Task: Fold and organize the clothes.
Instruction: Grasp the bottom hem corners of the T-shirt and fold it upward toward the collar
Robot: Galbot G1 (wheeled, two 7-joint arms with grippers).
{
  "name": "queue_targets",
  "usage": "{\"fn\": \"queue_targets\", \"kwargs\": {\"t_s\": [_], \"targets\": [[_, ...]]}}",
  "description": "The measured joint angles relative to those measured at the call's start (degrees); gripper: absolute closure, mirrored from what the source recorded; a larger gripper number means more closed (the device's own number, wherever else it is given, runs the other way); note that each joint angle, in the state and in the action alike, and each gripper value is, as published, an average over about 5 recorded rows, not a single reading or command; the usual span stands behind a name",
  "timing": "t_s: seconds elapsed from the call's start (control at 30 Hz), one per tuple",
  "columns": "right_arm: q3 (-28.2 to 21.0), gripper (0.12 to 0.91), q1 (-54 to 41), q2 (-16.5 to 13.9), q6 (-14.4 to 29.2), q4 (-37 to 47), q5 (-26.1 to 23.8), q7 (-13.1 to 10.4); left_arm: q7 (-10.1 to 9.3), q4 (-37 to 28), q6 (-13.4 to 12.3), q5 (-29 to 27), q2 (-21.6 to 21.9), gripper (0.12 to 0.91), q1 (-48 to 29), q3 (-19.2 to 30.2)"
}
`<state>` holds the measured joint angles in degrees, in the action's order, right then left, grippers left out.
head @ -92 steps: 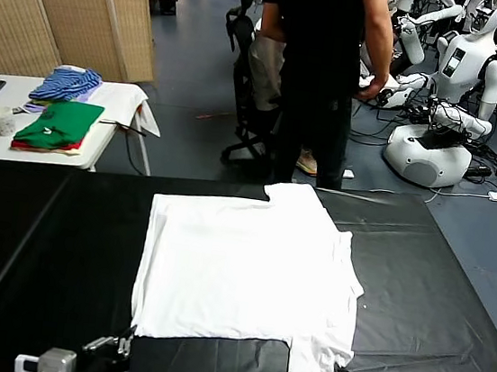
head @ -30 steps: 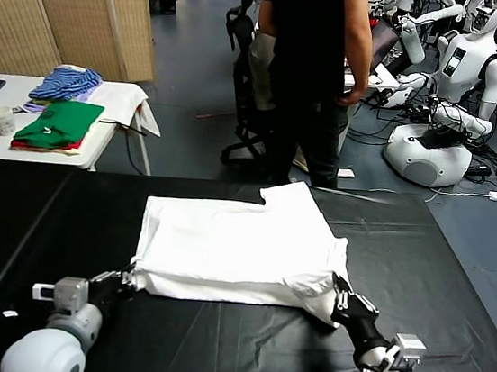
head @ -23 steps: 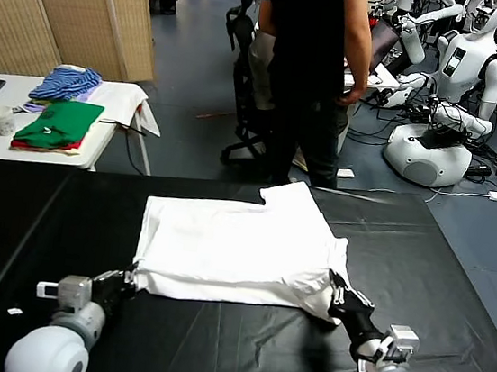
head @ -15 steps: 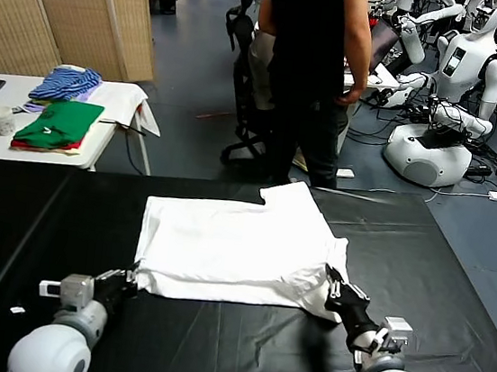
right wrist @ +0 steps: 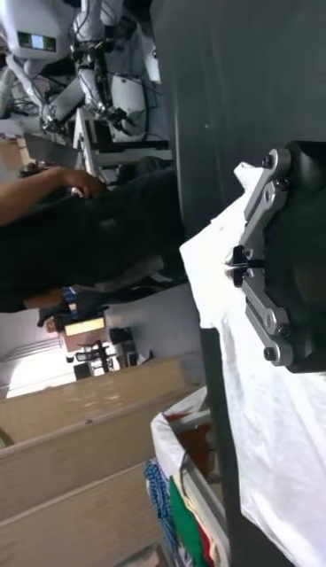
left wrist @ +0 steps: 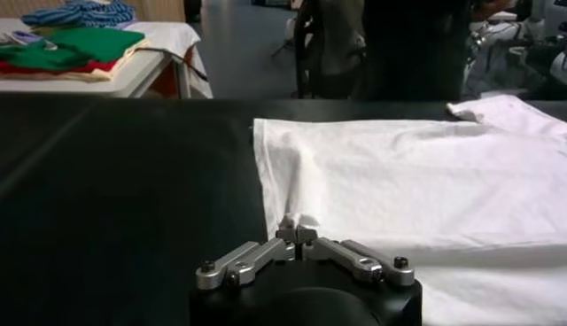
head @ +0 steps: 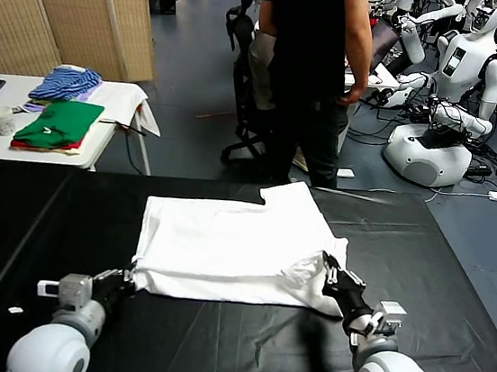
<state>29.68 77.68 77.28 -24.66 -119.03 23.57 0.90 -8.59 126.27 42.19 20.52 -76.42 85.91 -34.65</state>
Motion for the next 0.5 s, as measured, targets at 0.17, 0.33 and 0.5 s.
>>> {"fn": "queue_targets", "kwargs": {"t_s": [0.17,0.33,0.5], "targets": [[-0.26,0.883,-0.37,0.09,-0.07,0.43,-0.01,-0.01,-0.02,0.15,0.00,-0.02,-0.05,0.883,0.07,0.00],[-0.21,0.844,-0.61,0.12,-0.16,0.74,-0.04,-0.45,0.10,0.14,0.00,0.00,-0.06,0.883,-0.24,0.08],[0.02,0.568,-0.62,0.02,-0.08,0.90,-0.15,-0.82,0.94,0.10,0.00,-0.22,-0.03,0.883,-0.66,0.25]]}}
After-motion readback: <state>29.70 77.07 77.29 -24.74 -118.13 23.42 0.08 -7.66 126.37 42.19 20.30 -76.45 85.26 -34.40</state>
